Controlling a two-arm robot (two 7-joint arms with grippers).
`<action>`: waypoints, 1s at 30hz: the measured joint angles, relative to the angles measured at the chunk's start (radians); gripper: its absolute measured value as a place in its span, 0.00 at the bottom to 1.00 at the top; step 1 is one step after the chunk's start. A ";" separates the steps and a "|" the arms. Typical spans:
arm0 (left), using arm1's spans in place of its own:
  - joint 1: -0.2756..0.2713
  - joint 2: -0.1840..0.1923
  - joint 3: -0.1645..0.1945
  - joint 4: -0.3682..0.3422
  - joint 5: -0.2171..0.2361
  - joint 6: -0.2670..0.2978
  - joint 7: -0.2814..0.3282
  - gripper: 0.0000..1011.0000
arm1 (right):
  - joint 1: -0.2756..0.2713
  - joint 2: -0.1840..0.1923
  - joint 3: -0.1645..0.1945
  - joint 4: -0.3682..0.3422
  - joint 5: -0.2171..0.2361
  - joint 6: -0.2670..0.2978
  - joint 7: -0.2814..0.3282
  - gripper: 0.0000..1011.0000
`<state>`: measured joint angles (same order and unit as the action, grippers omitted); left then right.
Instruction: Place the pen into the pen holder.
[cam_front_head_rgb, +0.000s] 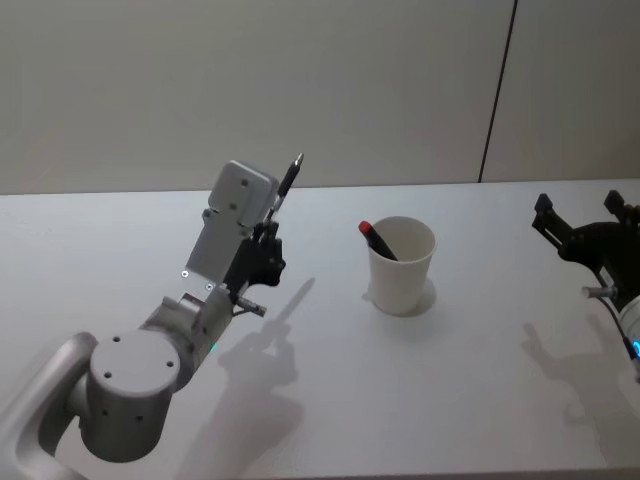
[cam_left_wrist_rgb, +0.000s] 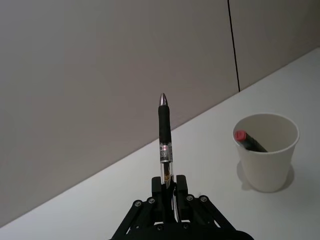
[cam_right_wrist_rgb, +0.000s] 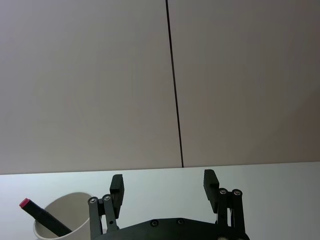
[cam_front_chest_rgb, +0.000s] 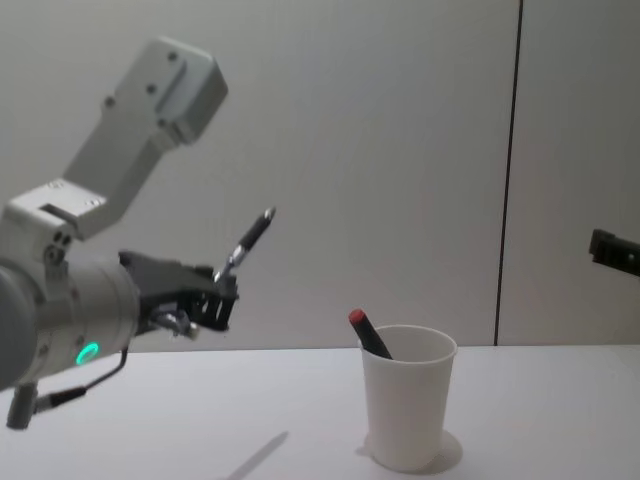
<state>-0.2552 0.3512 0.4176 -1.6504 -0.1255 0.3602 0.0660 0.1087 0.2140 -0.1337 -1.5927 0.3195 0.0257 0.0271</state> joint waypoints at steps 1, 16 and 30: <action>0.002 0.002 -0.001 -0.003 0.004 -0.013 0.000 0.17 | 0.000 0.000 0.000 0.000 0.000 0.000 0.000 0.99; 0.010 0.024 -0.011 -0.014 0.044 -0.243 -0.105 0.17 | 0.000 0.000 0.000 0.000 0.000 0.000 0.000 0.99; -0.022 0.019 -0.014 0.048 0.043 -0.461 -0.285 0.17 | 0.000 0.000 0.000 0.000 0.000 0.000 0.000 0.99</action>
<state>-0.2774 0.3702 0.4035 -1.6027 -0.0824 -0.1007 -0.2187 0.1087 0.2140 -0.1337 -1.5927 0.3196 0.0257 0.0271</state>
